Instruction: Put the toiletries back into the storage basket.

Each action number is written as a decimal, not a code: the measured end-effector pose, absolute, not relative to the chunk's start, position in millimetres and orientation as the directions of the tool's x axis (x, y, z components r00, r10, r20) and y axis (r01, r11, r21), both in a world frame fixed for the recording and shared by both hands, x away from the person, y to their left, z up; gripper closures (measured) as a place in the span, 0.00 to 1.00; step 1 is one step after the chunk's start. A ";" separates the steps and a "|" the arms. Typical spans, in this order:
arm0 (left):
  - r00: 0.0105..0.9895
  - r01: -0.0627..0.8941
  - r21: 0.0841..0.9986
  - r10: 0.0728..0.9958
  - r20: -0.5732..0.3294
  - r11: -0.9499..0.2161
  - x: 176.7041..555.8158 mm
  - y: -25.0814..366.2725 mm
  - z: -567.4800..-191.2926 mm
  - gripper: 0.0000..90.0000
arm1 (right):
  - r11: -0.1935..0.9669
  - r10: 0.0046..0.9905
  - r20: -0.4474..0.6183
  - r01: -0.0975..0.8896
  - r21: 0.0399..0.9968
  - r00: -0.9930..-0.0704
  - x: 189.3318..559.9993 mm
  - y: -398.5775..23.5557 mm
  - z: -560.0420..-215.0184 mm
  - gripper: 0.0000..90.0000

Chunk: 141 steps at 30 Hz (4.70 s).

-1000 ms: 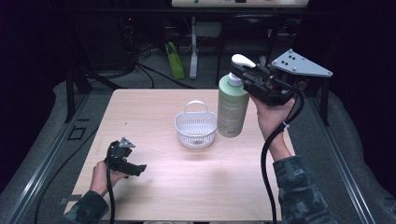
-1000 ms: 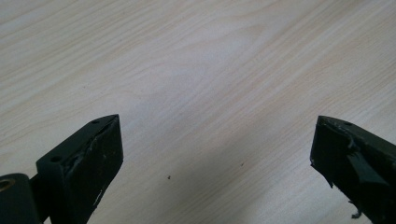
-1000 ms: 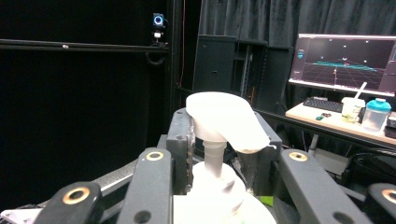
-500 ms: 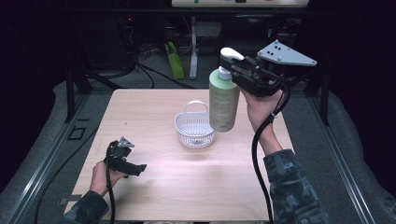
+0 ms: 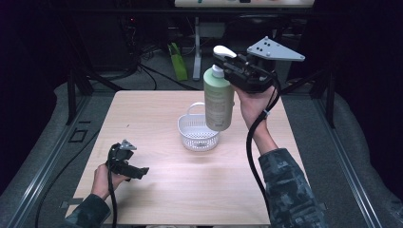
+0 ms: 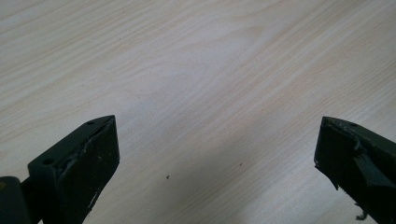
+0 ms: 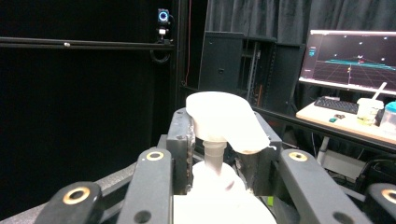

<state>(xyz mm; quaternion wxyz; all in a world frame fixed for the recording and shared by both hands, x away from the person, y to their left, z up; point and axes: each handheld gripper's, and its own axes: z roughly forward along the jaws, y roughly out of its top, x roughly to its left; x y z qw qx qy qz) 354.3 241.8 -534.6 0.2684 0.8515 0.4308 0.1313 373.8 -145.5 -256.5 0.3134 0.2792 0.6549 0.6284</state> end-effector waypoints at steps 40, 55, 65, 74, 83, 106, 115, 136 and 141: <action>0.581 0.663 0.589 0.814 -0.014 -0.463 354.6 247.8 -530.9 0.00 | 0.092 0.740 -0.060 0.011 0.996 -0.669 407.6 -102.7 -296.4 0.75; 0.585 0.660 0.588 0.811 -0.013 -0.467 355.4 245.7 -530.9 0.00 | 0.107 0.730 -0.063 0.023 0.994 -0.681 416.4 -94.9 -308.9 0.75; 0.591 0.656 0.590 0.807 -0.012 -0.472 355.3 243.7 -531.9 0.00 | 0.109 0.740 -0.048 0.049 0.993 -0.671 424.7 -90.8 -322.0 0.75; 0.597 0.655 0.586 0.802 -0.013 -0.478 355.4 244.7 -532.1 0.00 | 0.114 0.747 -0.043 0.064 0.991 -0.664 430.7 -90.2 -333.3 0.75; 0.595 0.655 0.589 0.804 -0.015 -0.474 355.6 244.0 -532.4 0.00 | 0.117 0.753 -0.025 0.096 0.988 -0.658 435.3 -91.8 -349.9 0.75; 0.598 0.651 0.591 0.802 -0.012 -0.477 355.0 242.8 -532.1 0.00 | 0.114 0.768 -0.003 0.132 0.985 -0.641 437.0 -92.6 -389.3 0.75; 0.601 0.650 0.591 0.799 -0.013 -0.479 355.1 242.5 -532.3 0.00 | 0.118 0.767 -0.005 0.133 0.984 -0.642 436.3 -91.8 -398.8 0.75; 0.607 0.647 0.595 0.794 -0.025 -0.477 355.1 241.1 -531.5 0.00 | 0.126 0.767 -0.007 0.141 0.982 -0.641 435.2 -93.5 -409.8 0.75; 0.611 0.647 0.594 0.791 -0.028 -0.479 355.0 240.9 -531.6 0.00 | 0.140 0.761 -0.012 0.147 0.979 -0.649 435.3 -91.4 -415.4 0.75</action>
